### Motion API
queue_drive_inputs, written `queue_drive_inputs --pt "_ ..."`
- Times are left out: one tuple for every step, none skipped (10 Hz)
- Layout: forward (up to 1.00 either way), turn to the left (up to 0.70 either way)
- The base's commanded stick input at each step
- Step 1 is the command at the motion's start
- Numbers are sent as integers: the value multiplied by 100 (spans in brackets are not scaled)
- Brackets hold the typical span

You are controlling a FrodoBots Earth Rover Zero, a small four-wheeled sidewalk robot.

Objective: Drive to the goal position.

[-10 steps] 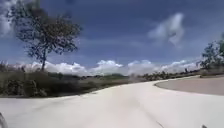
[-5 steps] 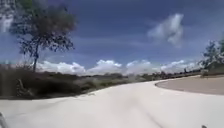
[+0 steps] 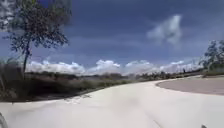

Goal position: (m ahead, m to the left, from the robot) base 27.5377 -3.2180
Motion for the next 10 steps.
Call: queue_drive_inputs --pt "85 4" --pt "85 4" --pt "85 4" --pt "85 4" --pt "85 4" --pt "85 4" --pt "85 4" --pt "85 4" --pt "85 4" --pt "85 4"
